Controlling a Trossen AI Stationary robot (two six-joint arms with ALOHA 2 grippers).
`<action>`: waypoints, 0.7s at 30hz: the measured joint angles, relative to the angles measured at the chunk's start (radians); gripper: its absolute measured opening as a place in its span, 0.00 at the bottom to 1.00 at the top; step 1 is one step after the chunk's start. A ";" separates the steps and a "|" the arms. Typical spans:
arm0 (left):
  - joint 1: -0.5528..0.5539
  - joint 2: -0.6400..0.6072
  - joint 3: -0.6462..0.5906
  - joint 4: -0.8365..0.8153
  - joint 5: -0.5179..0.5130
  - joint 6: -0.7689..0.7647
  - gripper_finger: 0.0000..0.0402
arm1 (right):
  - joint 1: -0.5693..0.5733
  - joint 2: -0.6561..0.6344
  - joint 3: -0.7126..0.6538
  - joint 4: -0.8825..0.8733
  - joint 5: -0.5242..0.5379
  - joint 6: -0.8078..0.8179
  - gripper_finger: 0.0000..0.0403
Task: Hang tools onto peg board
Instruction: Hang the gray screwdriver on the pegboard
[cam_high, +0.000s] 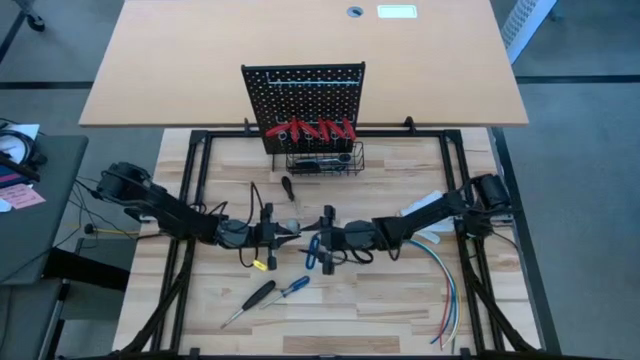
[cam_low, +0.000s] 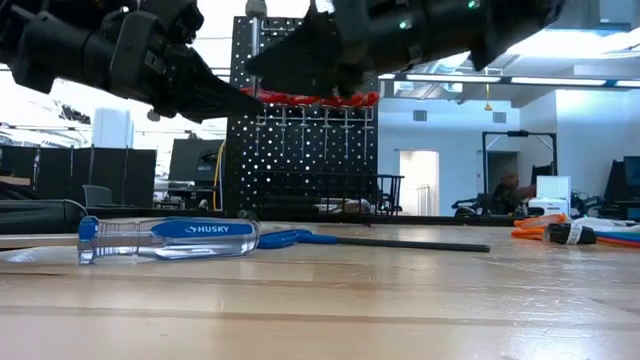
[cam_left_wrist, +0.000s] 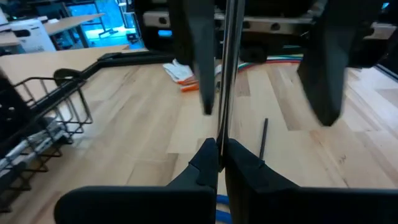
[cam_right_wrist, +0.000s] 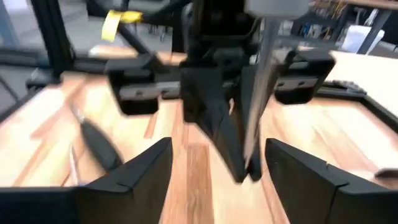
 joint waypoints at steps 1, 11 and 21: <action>0.000 -0.018 0.000 -0.020 -0.003 -0.001 0.00 | -0.007 0.009 0.000 0.034 -0.009 0.002 0.63; -0.009 -0.057 0.000 -0.064 -0.002 -0.017 0.01 | -0.026 0.042 0.014 0.151 -0.015 0.024 0.30; -0.021 -0.057 0.000 -0.020 -0.003 -0.017 0.01 | -0.032 0.042 0.018 0.135 -0.017 0.024 0.16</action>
